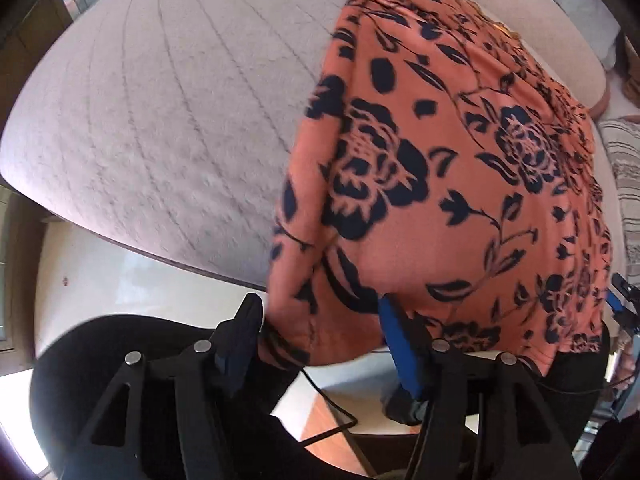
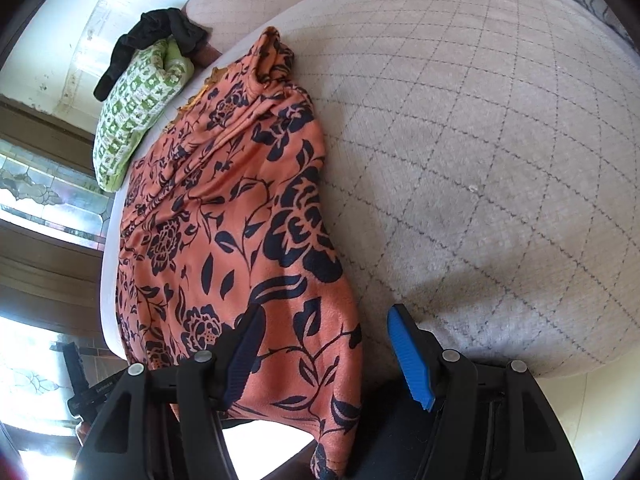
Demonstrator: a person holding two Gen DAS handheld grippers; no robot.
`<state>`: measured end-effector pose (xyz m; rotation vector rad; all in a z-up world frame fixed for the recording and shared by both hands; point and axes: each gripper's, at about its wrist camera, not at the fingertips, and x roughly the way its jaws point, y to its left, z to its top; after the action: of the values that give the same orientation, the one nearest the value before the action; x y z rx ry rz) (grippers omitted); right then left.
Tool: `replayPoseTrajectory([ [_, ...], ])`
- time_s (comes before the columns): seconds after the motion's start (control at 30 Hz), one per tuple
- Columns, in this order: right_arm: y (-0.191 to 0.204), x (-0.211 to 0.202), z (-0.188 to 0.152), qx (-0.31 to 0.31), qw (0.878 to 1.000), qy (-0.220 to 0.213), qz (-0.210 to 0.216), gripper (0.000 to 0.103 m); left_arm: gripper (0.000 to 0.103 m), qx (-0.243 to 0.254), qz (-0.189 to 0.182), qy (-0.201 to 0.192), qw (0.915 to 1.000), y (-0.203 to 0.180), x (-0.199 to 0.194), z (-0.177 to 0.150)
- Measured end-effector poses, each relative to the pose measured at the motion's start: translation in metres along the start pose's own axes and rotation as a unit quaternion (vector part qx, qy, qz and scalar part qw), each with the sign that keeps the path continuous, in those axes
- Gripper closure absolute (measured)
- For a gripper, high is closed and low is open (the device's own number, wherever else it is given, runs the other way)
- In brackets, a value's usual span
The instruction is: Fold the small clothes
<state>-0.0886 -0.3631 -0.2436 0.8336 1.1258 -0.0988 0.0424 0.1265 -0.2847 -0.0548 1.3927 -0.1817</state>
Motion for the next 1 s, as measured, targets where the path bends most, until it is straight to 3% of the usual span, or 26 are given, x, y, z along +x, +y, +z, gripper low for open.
replayPoseTrajectory([
  [0.1, 0.004, -0.001, 0.0, -0.01, 1.0, 0.007, 0.002, 0.036, 0.044, 0.001, 0.001, -0.006, 1.0, -0.006, 0.001, -0.01],
  [0.17, 0.006, 0.0, 0.001, -0.011, 1.0, 0.016, 0.003, 0.036, 0.07, -0.005, -0.006, 0.001, 1.0, -0.007, 0.005, -0.013],
  [0.27, 0.007, 0.006, 0.0, -0.008, 0.999, 0.042, -0.001, 0.036, 0.082, -0.017, -0.024, 0.004, 0.9995, -0.007, 0.012, 0.003],
  [0.5, 0.014, 0.03, -0.01, -0.031, 0.994, 0.101, -0.016, 0.038, 0.085, -0.011, -0.033, 0.002, 0.9994, -0.008, 0.014, 0.013],
  [0.53, 0.019, 0.031, -0.012, -0.045, 0.994, 0.097, -0.028, 0.042, 0.085, -0.016, -0.04, 0.005, 0.999, -0.006, 0.014, 0.016],
  [0.57, 0.022, 0.032, -0.014, -0.055, 0.993, 0.1, -0.037, 0.056, 0.085, -0.02, -0.048, 0.009, 0.9986, -0.003, 0.015, 0.017],
  [0.67, 0.023, 0.032, -0.018, -0.067, 0.991, 0.107, -0.051, 0.083, 0.086, -0.035, -0.068, 0.014, 0.997, 0.012, 0.02, 0.02],
  [0.73, 0.022, 0.029, -0.02, -0.072, 0.991, 0.103, -0.055, 0.093, 0.089, -0.036, -0.065, 0.008, 0.9972, 0.014, 0.018, 0.019],
  [0.87, 0.026, 0.015, -0.021, -0.068, 0.995, 0.073, -0.029, 0.096, 0.09, -0.025, -0.059, -0.013, 0.9978, 0.009, 0.004, 0.02],
  [1.0, 0.04, -0.004, -0.014, -0.067, 0.997, 0.04, 0.03, 0.096, 0.09, -0.028, -0.095, -0.034, 0.9945, 0.007, -0.022, 0.034],
])
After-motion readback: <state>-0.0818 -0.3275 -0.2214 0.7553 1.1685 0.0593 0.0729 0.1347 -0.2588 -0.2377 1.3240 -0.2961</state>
